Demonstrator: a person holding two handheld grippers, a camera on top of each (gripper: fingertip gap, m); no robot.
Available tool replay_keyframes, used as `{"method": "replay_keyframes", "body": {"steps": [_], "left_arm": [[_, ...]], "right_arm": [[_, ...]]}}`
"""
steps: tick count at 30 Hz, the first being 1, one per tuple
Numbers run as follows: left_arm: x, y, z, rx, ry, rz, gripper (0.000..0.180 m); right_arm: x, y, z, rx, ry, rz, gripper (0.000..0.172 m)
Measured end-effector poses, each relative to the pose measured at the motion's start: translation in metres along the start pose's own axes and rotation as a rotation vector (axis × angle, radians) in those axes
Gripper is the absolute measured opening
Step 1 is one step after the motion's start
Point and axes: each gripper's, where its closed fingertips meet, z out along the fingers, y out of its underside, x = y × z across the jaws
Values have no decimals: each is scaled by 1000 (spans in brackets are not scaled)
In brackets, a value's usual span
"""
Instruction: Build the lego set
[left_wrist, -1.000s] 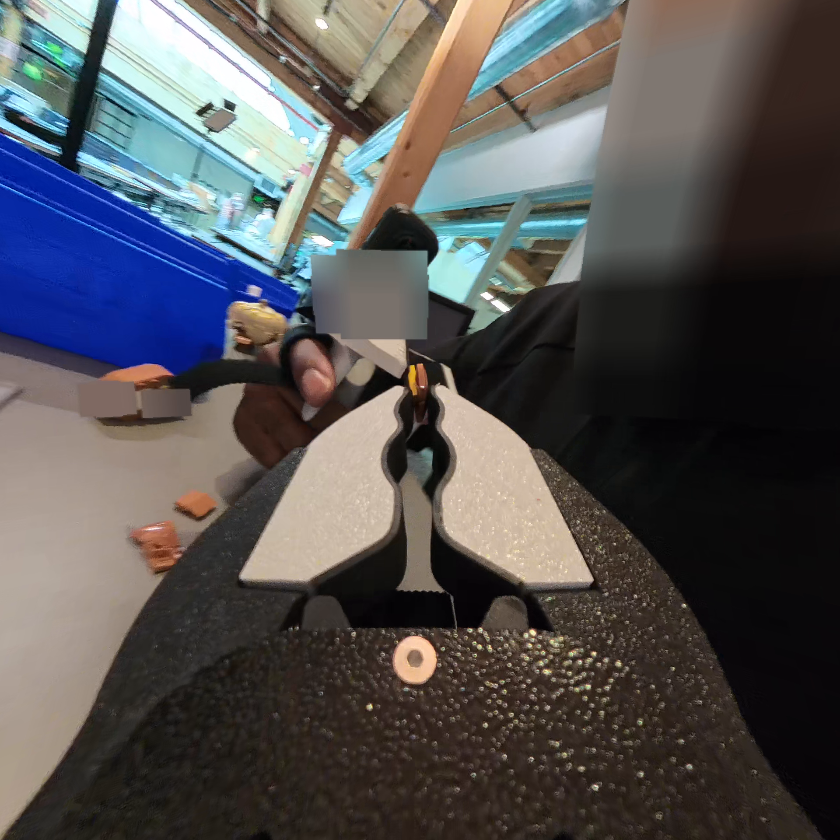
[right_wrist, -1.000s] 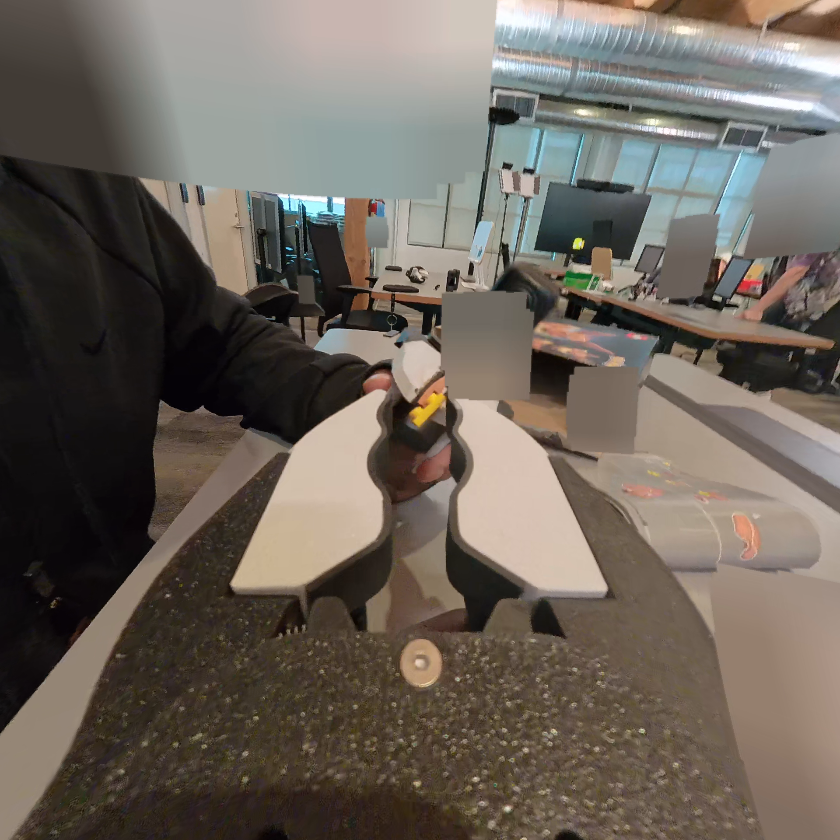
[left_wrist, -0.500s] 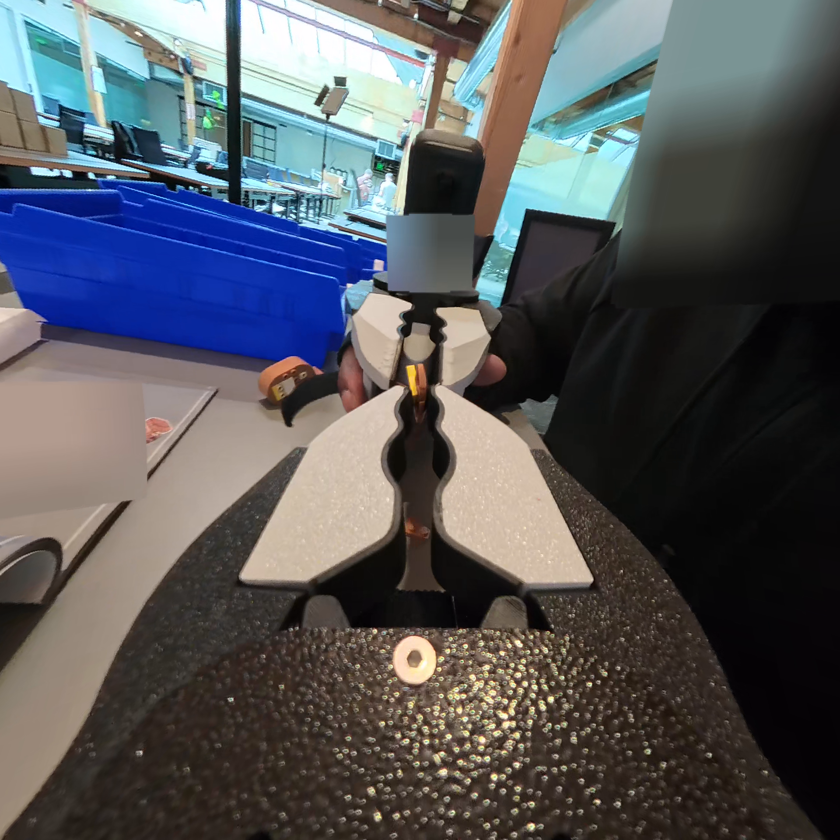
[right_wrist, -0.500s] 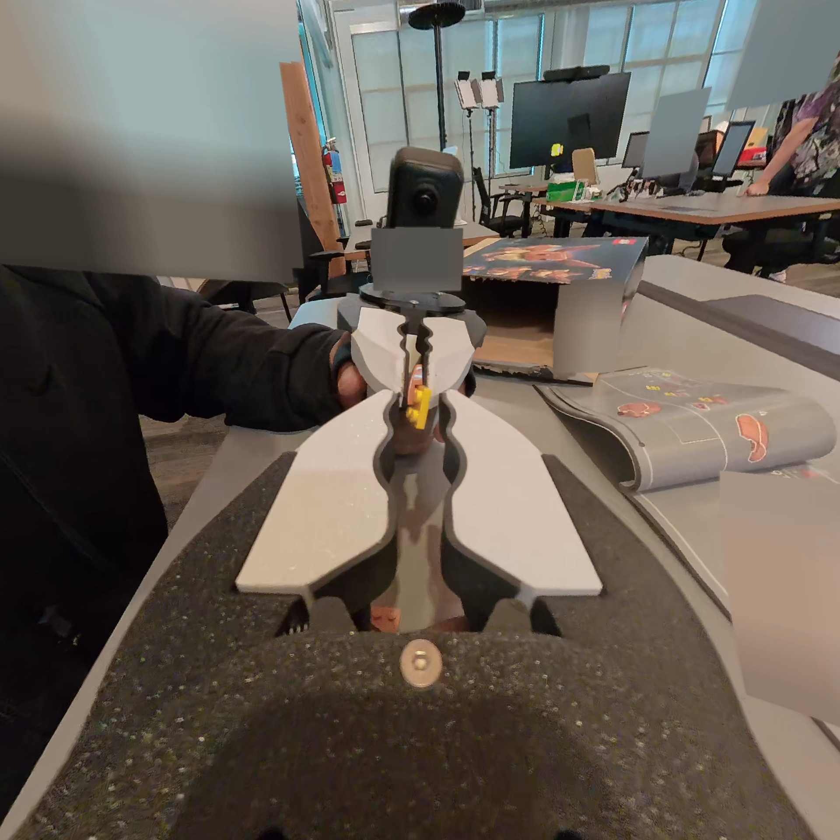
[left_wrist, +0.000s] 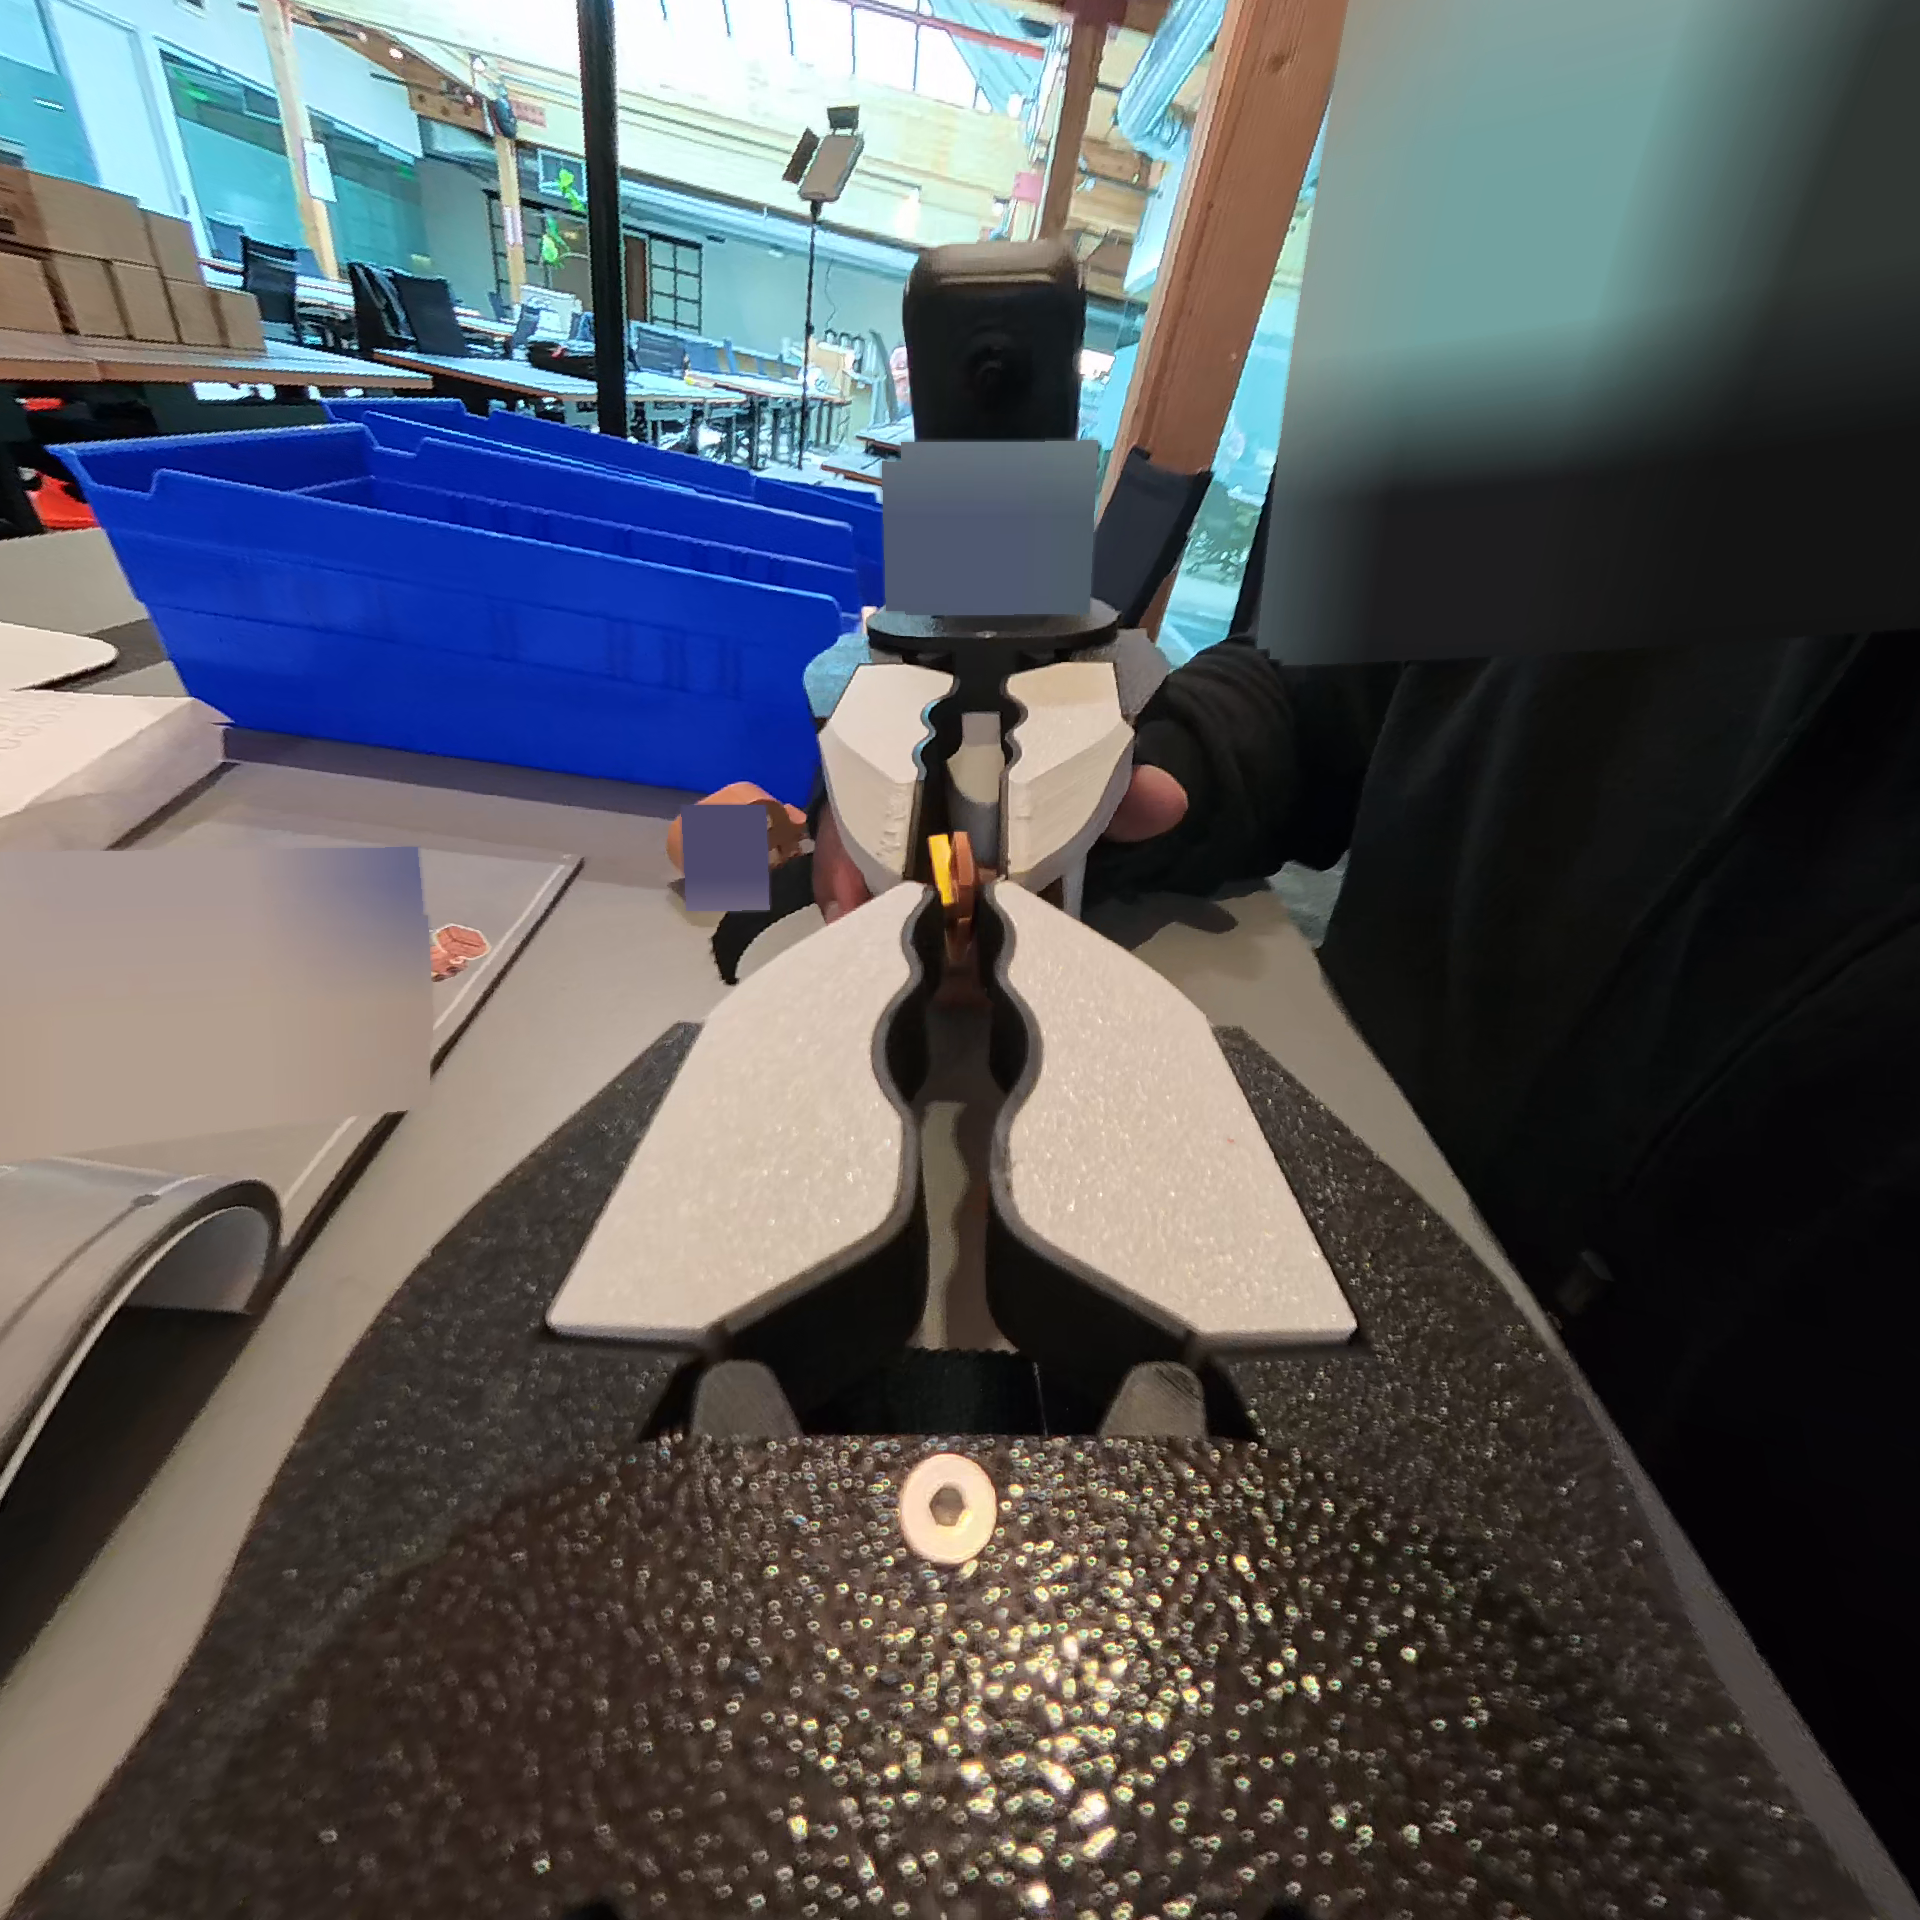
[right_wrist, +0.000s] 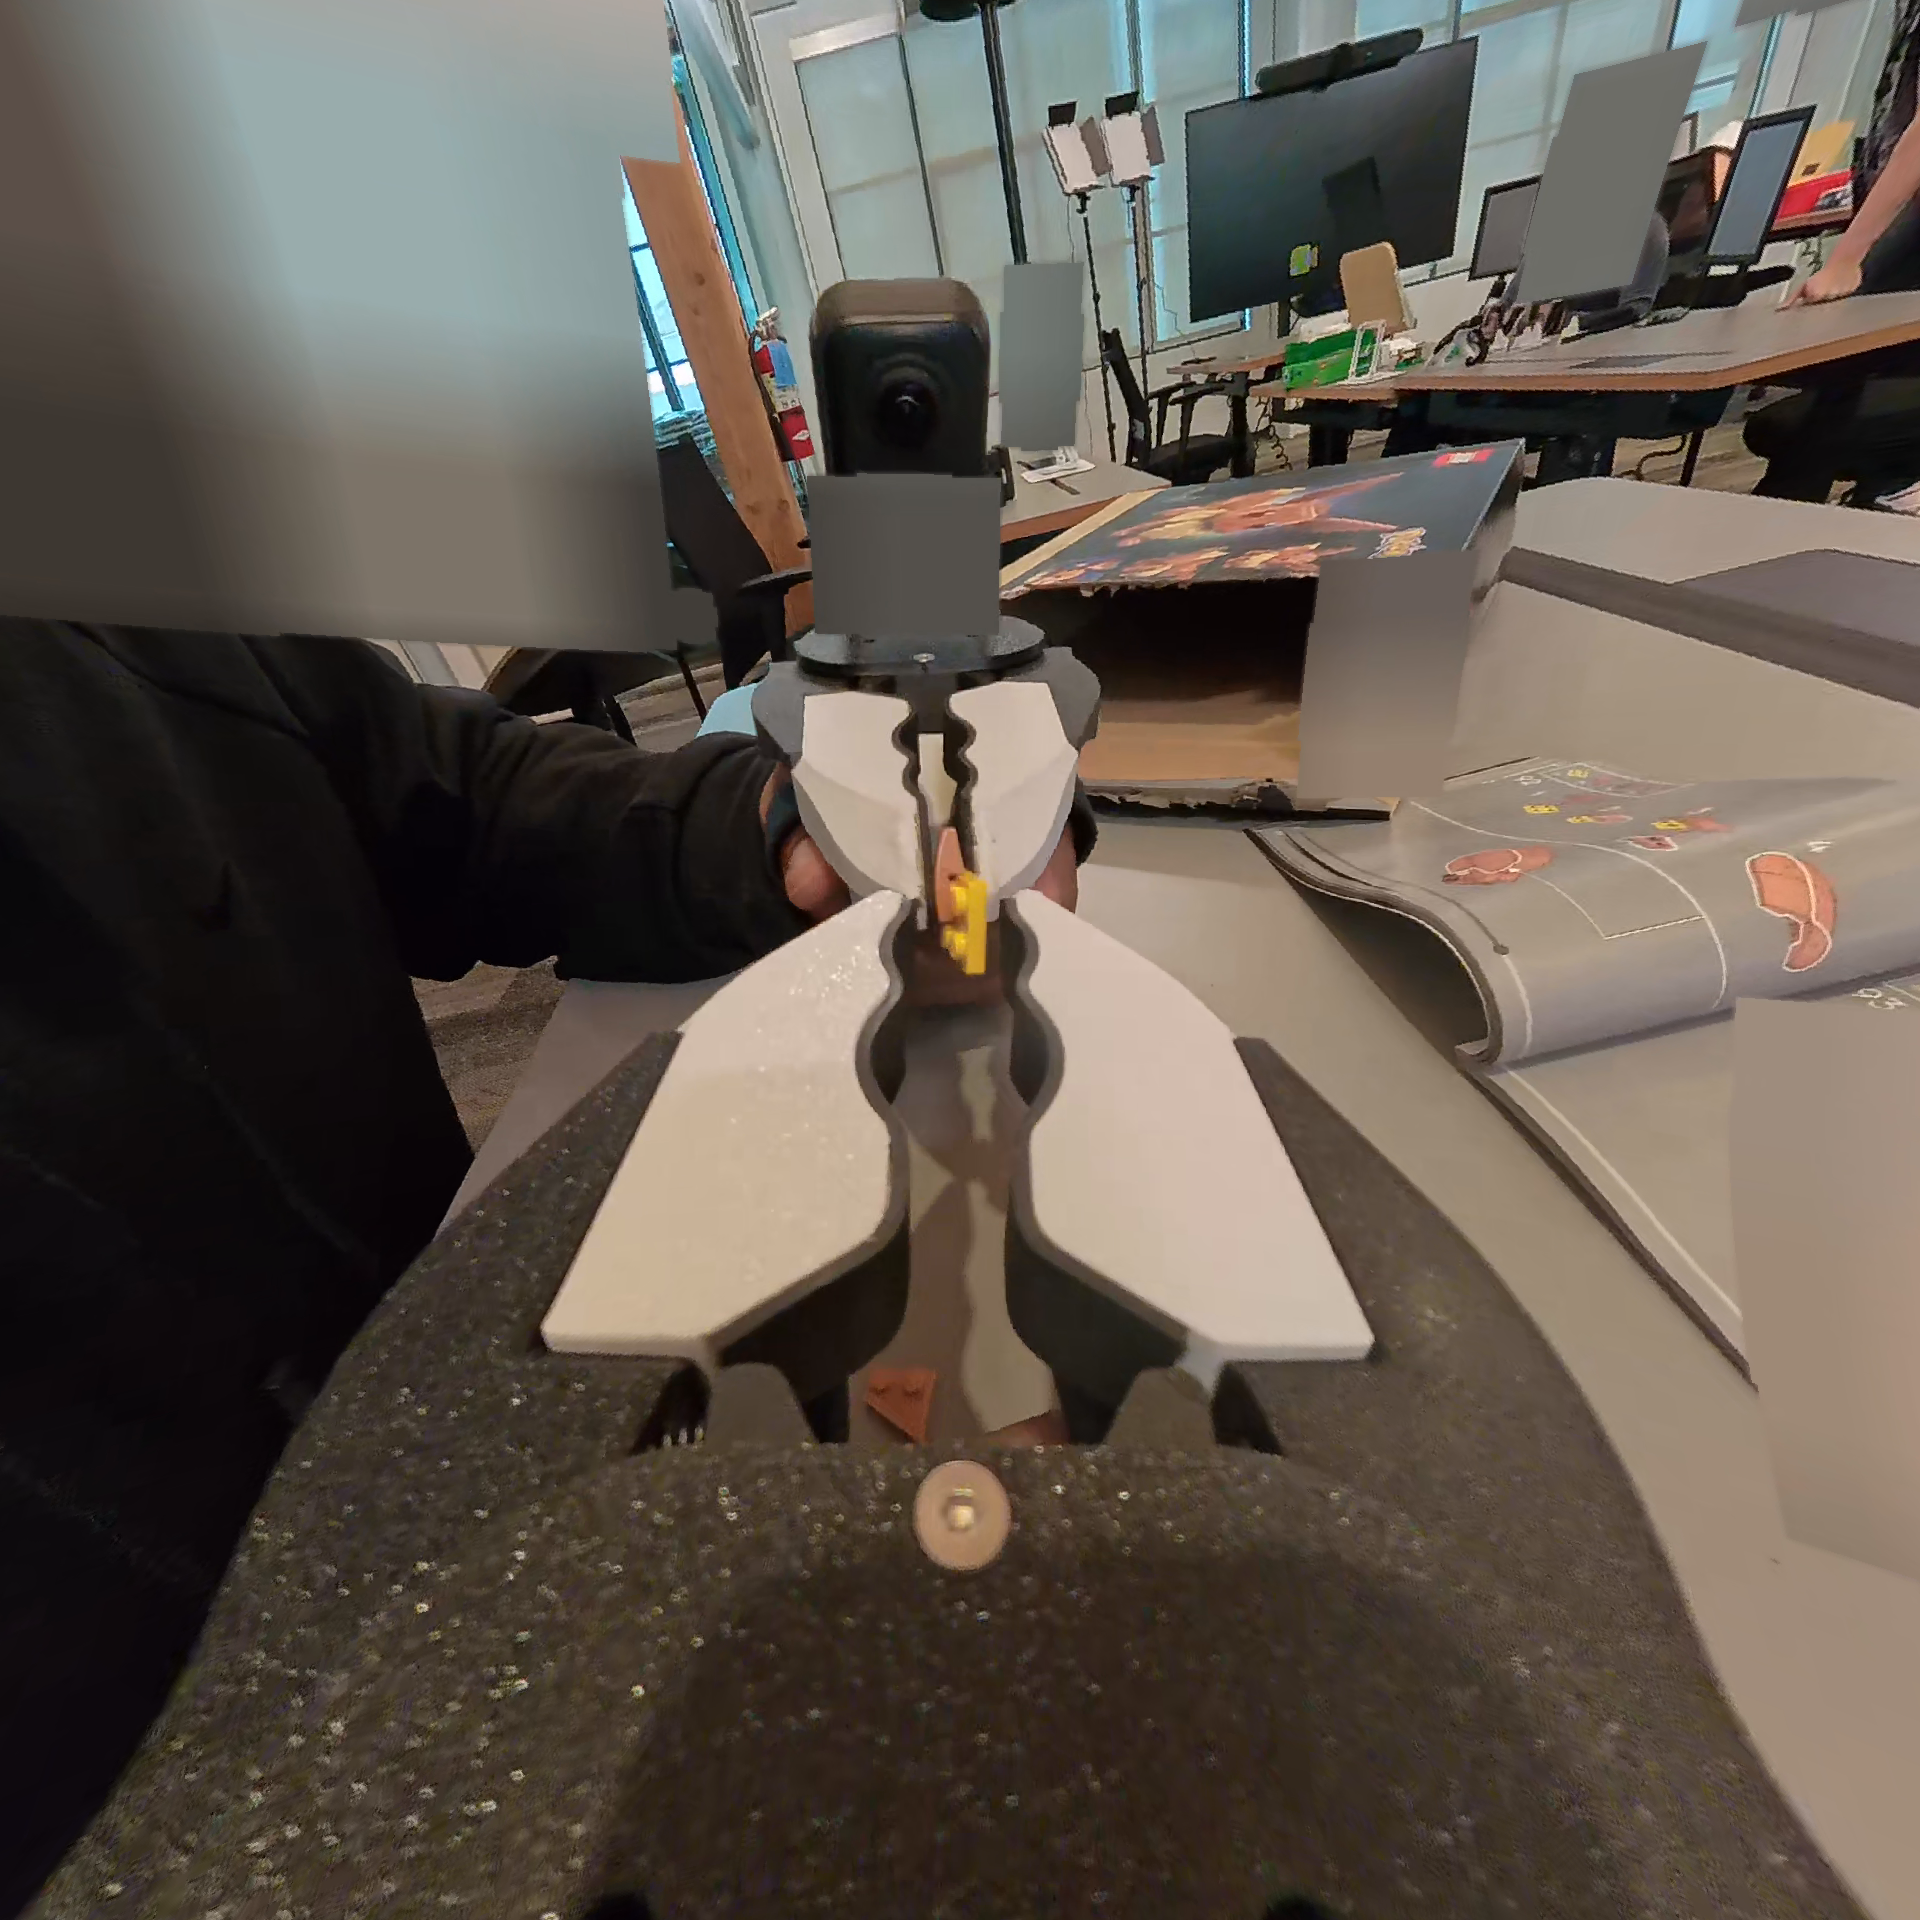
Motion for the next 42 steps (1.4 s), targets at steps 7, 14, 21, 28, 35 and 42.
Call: {"method": "replay_keyframes", "body": {"steps": [7, 14, 21, 28, 35, 42], "left_arm": [[-1, 3, 1, -30, -23, 40, 6], [-2, 3, 1, -29, -26, 46, 6], [-1, 3, 1, -31, -30, 54, 6], [-3, 3, 2, -32, -41, 56, 6], [-6, 3, 4, -31, -49, 79, 6], [-2, 2, 6, -22, -42, 116, 6]], "right_arm": [[0, 2, 1, -16, 2, -17, 14], [0, 2, 1, -23, 7, -27, 14], [0, 1, 1, -39, 28, -66, 14], [2, 2, 1, -50, 43, -76, 14], [1, 2, 0, -68, 47, -112, 14], [-3, 2, -1, -90, 44, -166, 14]]}}
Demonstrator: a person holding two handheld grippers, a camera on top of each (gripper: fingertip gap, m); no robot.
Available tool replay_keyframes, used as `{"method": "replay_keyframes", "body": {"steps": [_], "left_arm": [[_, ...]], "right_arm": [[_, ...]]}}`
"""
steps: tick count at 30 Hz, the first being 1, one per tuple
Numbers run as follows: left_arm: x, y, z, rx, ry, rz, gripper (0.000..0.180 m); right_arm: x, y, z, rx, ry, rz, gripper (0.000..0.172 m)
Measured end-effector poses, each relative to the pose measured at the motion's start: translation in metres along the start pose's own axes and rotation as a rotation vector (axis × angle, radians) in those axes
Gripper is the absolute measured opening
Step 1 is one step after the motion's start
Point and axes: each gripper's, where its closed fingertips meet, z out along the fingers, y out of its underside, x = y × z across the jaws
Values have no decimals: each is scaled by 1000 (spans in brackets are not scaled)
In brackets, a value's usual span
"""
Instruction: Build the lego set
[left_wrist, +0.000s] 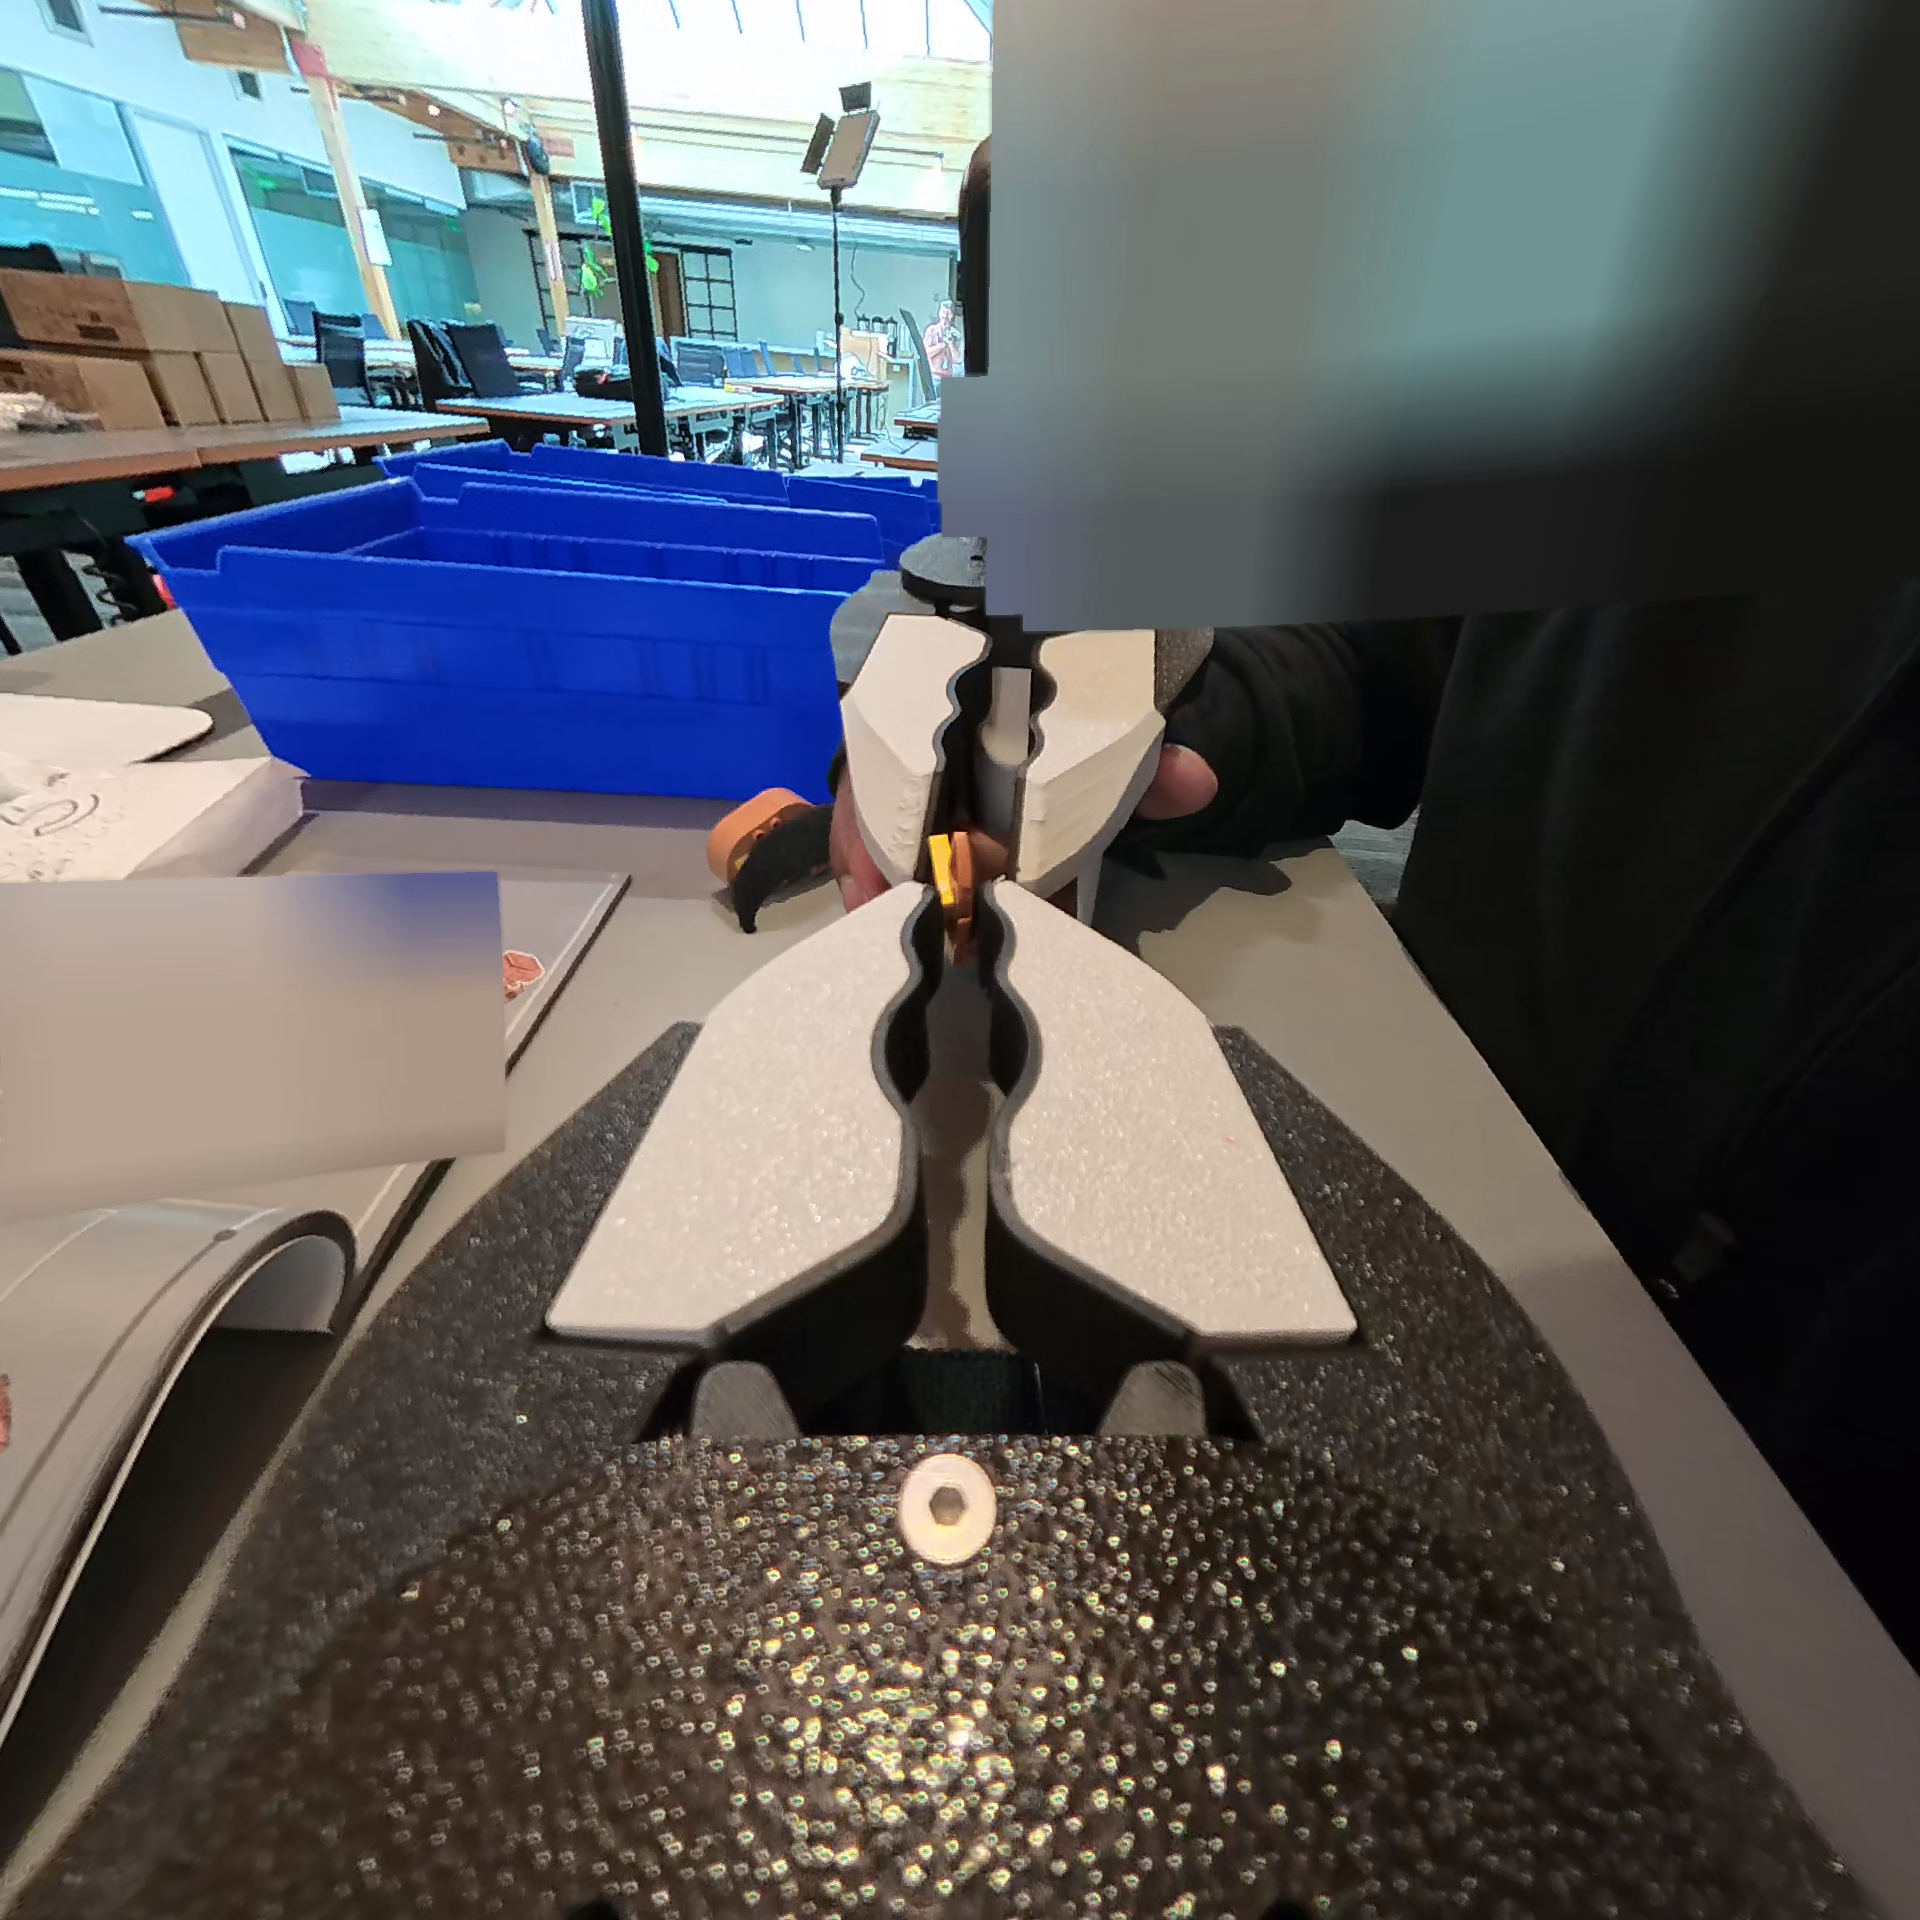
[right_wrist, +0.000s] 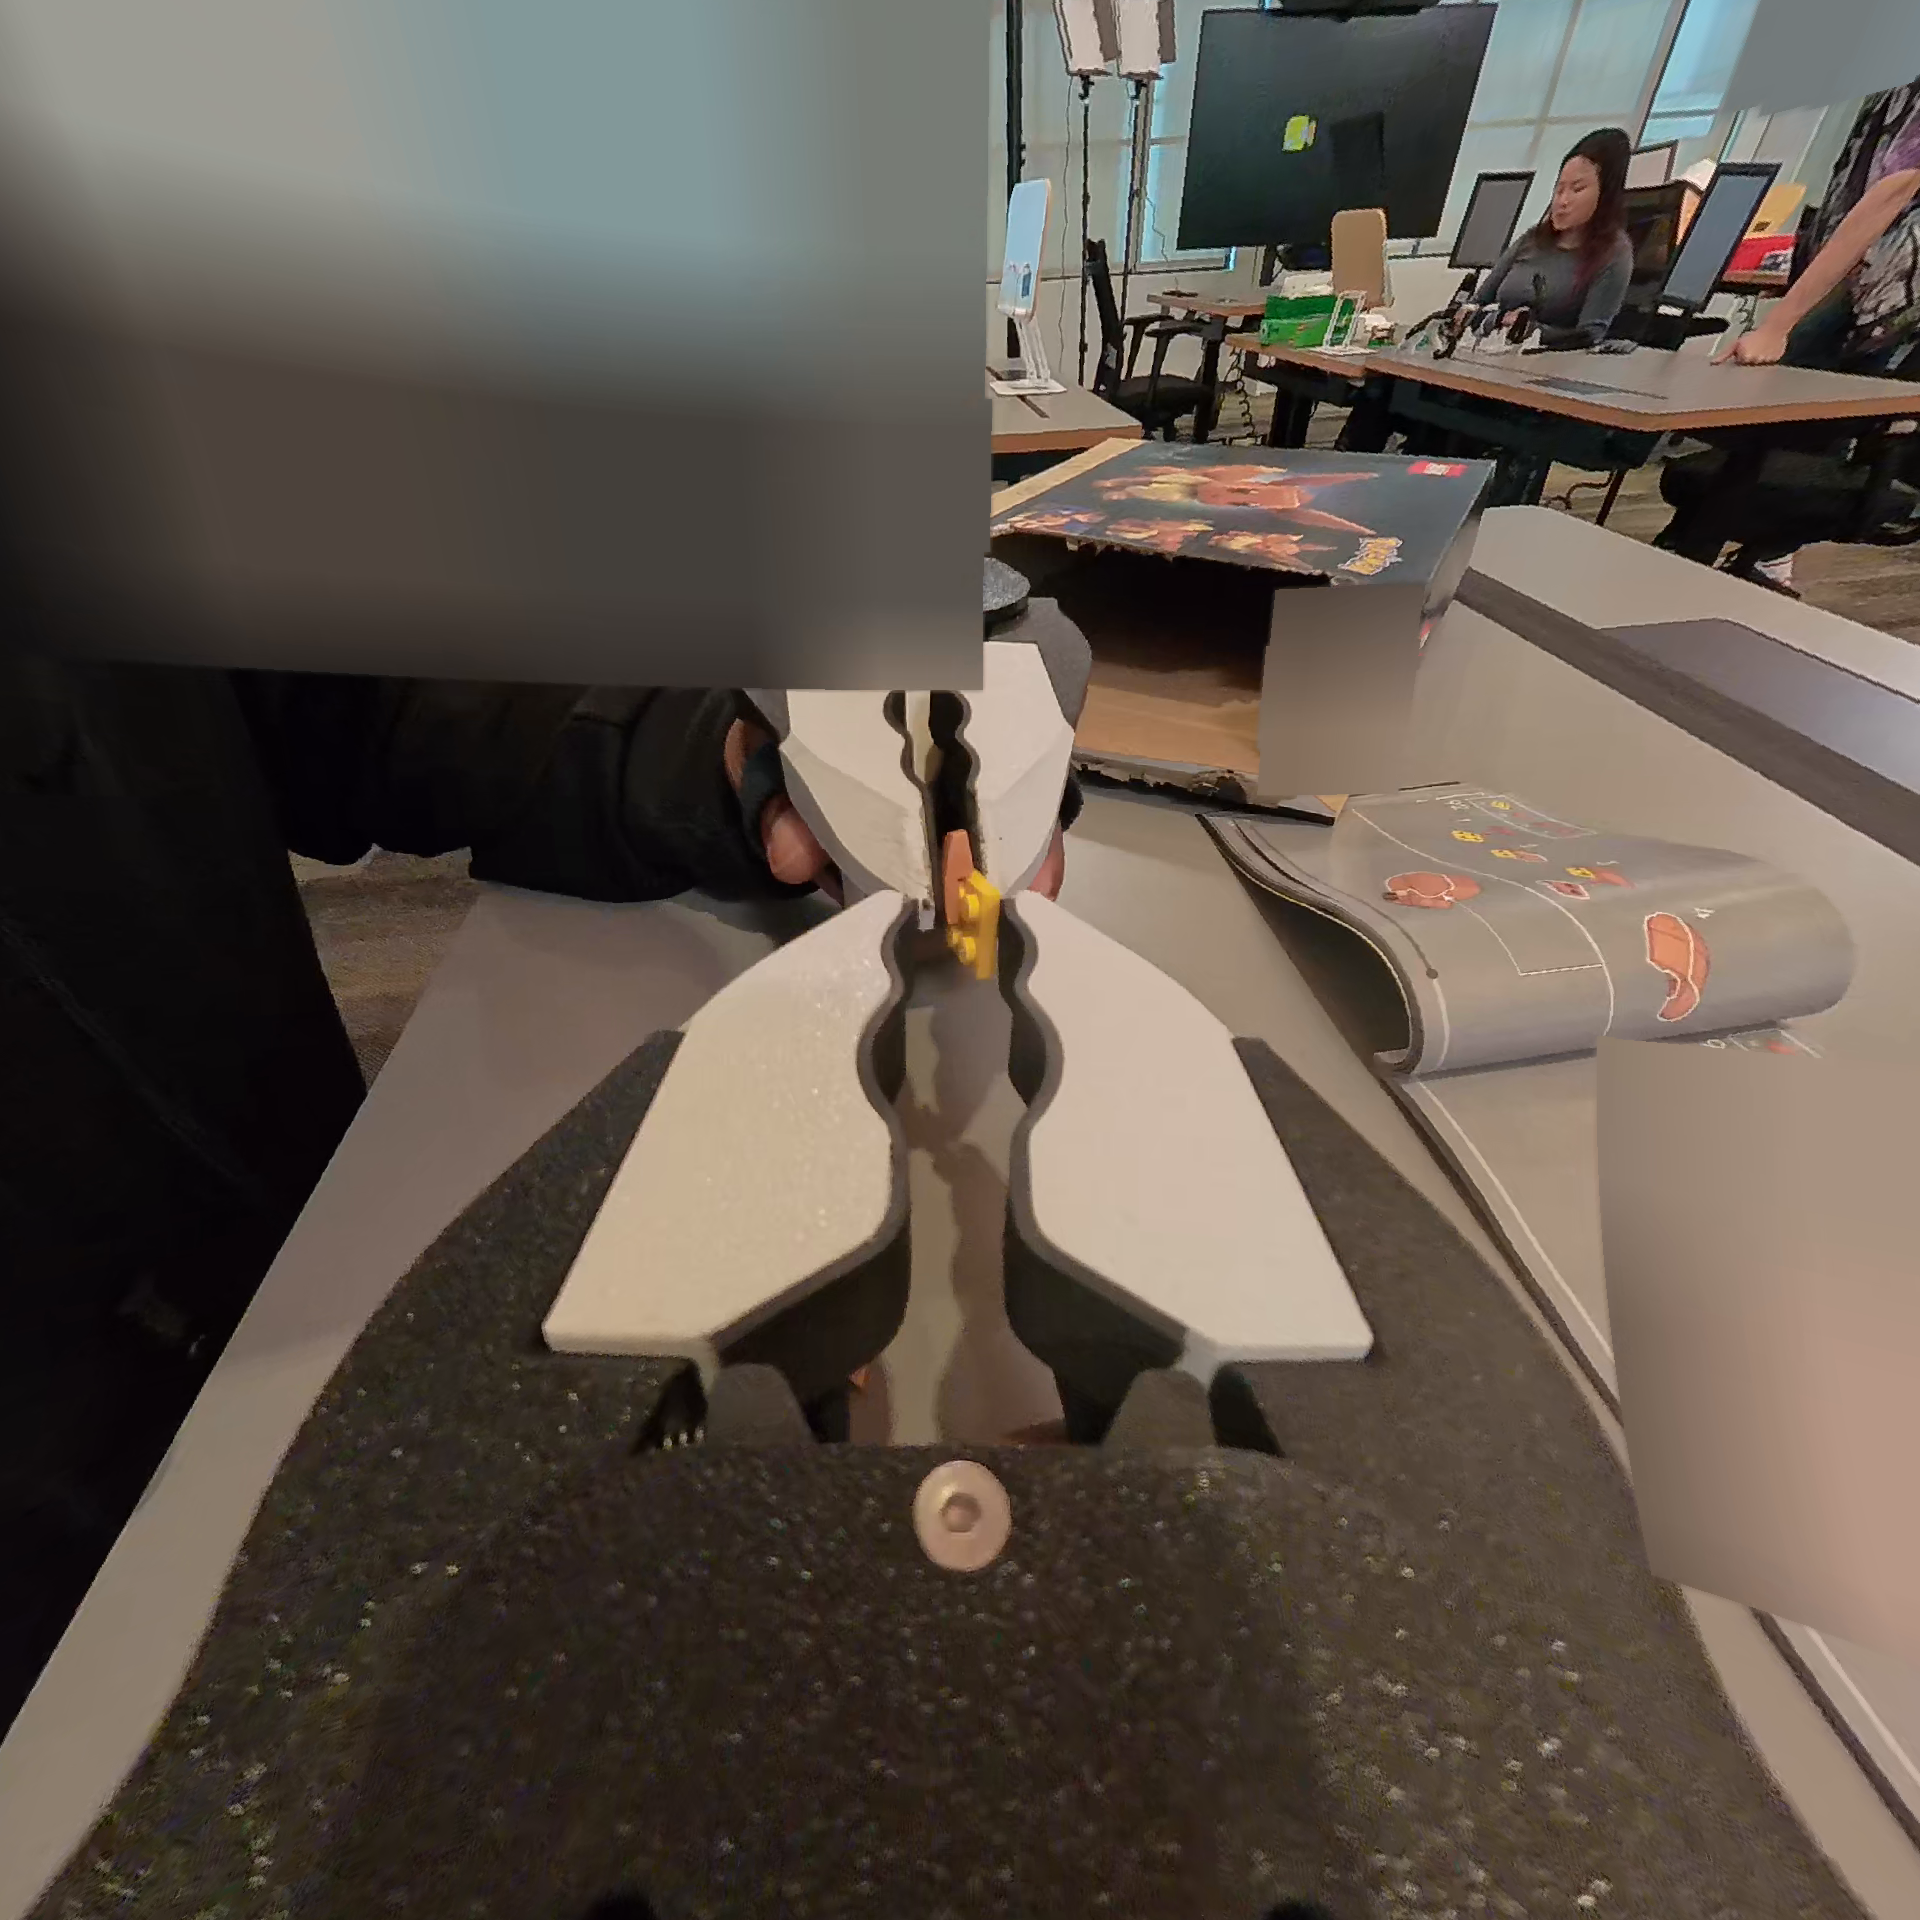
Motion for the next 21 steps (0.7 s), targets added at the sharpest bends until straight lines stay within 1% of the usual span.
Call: {"method": "replay_keyframes", "body": {"steps": [12, 15, 21], "left_arm": [[9, 2, 3, -48, -34, 269, 6], [11, 2, 4, -54, -27, 291, 6], [14, 4, 4, -83, -35, 317, 6]], "right_arm": [[-10, 2, -2, -21, -14, -165, 12], [-11, 1, -3, -17, -11, -196, 7], [-12, 5, -3, -50, 8, -272, 7]]}}
